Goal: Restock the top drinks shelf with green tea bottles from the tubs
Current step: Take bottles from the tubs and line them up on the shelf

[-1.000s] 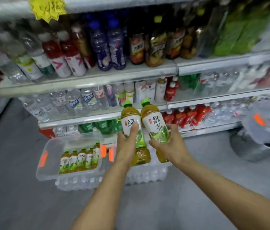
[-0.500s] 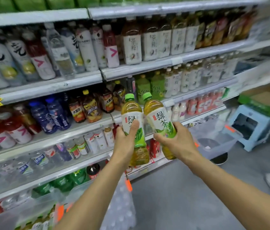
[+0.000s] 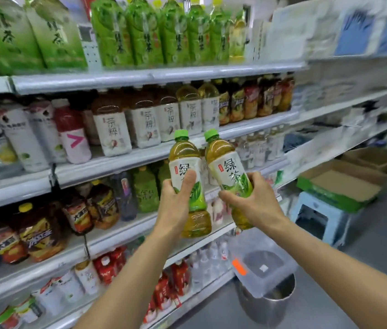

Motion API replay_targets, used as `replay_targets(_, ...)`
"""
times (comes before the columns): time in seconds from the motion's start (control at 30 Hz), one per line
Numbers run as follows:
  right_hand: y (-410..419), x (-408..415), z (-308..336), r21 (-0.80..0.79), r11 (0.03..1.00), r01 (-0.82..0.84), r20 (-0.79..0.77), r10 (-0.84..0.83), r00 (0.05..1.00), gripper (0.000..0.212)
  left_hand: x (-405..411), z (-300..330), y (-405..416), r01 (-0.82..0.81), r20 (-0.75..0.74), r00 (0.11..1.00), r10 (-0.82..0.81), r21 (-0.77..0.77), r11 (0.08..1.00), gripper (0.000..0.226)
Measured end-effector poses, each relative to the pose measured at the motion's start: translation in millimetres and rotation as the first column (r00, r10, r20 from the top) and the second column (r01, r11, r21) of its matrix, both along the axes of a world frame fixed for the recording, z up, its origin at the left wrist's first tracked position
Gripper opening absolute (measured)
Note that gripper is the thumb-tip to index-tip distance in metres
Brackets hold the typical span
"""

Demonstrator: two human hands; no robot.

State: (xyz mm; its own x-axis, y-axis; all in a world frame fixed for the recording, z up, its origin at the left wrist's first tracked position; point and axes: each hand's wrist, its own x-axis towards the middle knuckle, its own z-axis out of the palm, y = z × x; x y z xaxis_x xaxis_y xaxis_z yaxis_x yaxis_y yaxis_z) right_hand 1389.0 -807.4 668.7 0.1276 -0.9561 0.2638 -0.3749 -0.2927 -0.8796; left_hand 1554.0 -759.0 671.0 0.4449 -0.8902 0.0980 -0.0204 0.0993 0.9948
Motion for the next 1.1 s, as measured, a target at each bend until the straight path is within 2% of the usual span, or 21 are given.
replay_targets(0.13,-73.1,-31.4,28.3,-0.059,0.998,-0.011,-0.006,0.010,1.000,0.056,-27.6,22.3,-73.8,0.023,-0.010,1.000,-0.024,-0.043,0.999,0.099)
replay_targets(0.23,-118.9,-52.5,42.2,-0.102,0.995,0.006,0.053,-0.001,0.999,0.056,-51.0,39.8,-120.0,0.032,0.010,0.999,-0.031,-0.068,0.997,0.109)
replay_targets(0.37,-172.1,-78.9,55.8,-0.133,0.991,0.006,0.117,0.010,0.993,0.053,-78.6,58.1,-169.8,0.076,0.050,0.996,-0.071,-0.090,0.993,0.084)
replay_targets(0.5,-237.7,-111.3,69.7,-0.164,0.986,-0.011,0.123,0.031,0.992,0.041,-107.2,71.2,-228.6,0.031,0.092,0.996,-0.020,-0.122,0.992,0.099)
replay_targets(0.57,-275.6,-128.5,78.2,-0.176,0.984,-0.030,0.114,0.051,0.992,0.034,-124.3,79.4,-257.3,0.017,0.073,0.997,-0.008,-0.135,0.991,0.089)
replay_targets(0.63,-314.4,-144.7,88.6,-0.184,0.981,-0.061,0.097,0.080,0.992,0.038,-140.1,85.4,-289.6,-0.011,0.067,0.998,0.022,-0.160,0.987,0.084)
replay_targets(0.73,-371.5,-166.8,108.8,-0.222,0.969,-0.112,0.080,0.132,0.988,0.043,-163.4,97.7,-337.9,-0.063,0.027,0.997,0.070,-0.205,0.977,0.095)
replay_targets(0.8,-404.8,-178.5,123.3,-0.244,0.958,-0.151,0.081,0.176,0.981,0.045,-176.2,107.1,-369.8,-0.119,0.008,0.992,0.123,-0.220,0.968,0.091)
replay_targets(0.9,-447.3,-189.3,143.5,-0.259,0.942,-0.212,0.096,0.243,0.965,0.045,-188.6,121.7,-410.6,-0.183,-0.008,0.982,0.186,-0.240,0.953,0.096)
replay_targets(1.03,-488.3,-189.6,167.4,-0.258,0.922,-0.289,0.100,0.323,0.941,0.035,-190.3,147.0,-442.2,-0.211,-0.017,0.977,0.214,-0.272,0.939,0.074)
replay_targets(1.1,-502.9,-186.4,176.5,-0.274,0.910,-0.310,0.102,0.348,0.932,0.026,-184.9,160.2,-455.9,-0.207,0.026,0.974,0.226,-0.315,0.926,0.062)
